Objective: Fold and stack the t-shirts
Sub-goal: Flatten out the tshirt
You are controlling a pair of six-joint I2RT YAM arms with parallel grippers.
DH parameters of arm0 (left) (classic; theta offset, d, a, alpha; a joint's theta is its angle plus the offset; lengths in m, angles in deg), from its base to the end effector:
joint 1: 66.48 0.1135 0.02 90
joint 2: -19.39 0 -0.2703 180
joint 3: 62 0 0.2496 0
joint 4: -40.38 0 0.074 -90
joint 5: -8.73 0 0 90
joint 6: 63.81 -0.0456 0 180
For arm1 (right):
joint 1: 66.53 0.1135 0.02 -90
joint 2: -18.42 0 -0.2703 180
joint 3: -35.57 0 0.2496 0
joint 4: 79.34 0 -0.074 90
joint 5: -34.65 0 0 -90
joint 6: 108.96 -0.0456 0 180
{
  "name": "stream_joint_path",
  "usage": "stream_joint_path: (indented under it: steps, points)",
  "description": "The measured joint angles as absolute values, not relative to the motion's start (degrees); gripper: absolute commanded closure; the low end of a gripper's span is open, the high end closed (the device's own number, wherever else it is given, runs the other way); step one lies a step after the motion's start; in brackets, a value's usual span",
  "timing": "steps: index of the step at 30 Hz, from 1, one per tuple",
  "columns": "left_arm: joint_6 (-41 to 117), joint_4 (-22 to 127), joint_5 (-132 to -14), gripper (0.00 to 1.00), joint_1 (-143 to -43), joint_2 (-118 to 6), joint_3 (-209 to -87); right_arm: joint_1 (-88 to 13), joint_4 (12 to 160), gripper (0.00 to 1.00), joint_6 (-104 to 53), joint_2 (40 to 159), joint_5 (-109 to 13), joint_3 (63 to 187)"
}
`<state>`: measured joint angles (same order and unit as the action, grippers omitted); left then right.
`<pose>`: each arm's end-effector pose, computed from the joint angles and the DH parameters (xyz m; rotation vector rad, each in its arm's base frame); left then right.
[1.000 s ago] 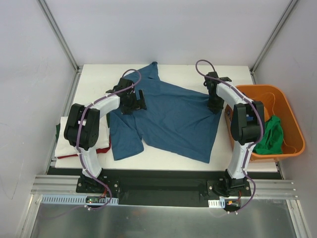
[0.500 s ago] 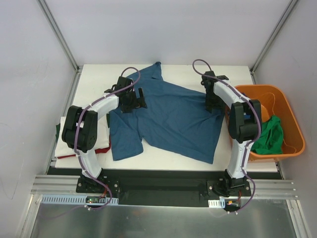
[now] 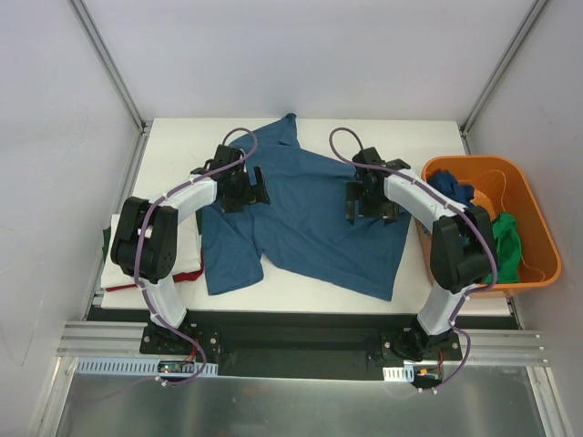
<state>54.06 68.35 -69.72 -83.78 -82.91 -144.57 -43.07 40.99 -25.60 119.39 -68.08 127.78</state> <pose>0.3719 -0.1254 0.2056 -0.1312 2.4672 -0.5973 0.3358 0.1348 0.2307 -0.3403 2.6968 -0.1583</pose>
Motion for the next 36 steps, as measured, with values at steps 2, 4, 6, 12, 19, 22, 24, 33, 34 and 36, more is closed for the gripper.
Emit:
stream_joint_path:
  steps: [2, 4, 6, 12, 19, 22, 24, 33, 34, 36]
  points:
    - [54.06, 68.4, -69.59, 0.01, -83.78, -82.91, -143.74, -43.18, 42.02, 0.04, -25.68, 120.53, -65.81, 126.05]
    - [54.09, 68.68, -69.48, 0.01, -83.78, -82.91, -143.11, -43.24, 42.63, 0.04, -25.77, 122.91, -64.94, 126.07]
    - [54.11, 68.75, -69.5, 0.01, -83.78, -82.91, -142.78, -43.4, 42.83, 0.04, -25.75, 125.64, -64.92, 126.99]
    - [54.26, 68.7, -70.79, 0.01, -83.74, -83.28, -142.71, -46.81, 42.81, 0.04, -25.75, 132.46, -62.95, 130.99]
    - [54.3, 69.12, -71.42, 0.01, -82.97, -88.42, -146.91, -51.83, 40.65, 0.04, -23.34, 139.63, -61.29, 141.96]
    - [54.26, 69.51, -71.1, 0.01, -82.49, -91.2, -150.58, -52.82, 39.29, 0.04, -22.05, 144.07, -60.74, 149.31]
    - [54.15, 69.62, -70.97, 0.01, -82.49, -92.81, -152.81, -53.3, 39.18, 0.04, -21.31, 146.3, -60.35, 153.26]
    - [53.76, 70.12, -69.28, 0.01, -82.86, -86.52, -151.13, -53.12, 41.85, 0.04, -19.3, 140.59, -59.12, 152.61]
    - [53.8, 69.88, -69.37, 0.01, -83.13, -83.83, -149.53, -52.47, 42.94, 0.04, -19.3, 137.27, -59.32, 149.24]
    - [54.02, 69.75, -70.09, 0.01, -84.66, -76.05, -144.64, -50.54, 44.67, 0.04, -19.43, 128.88, -60.5, 141.85]
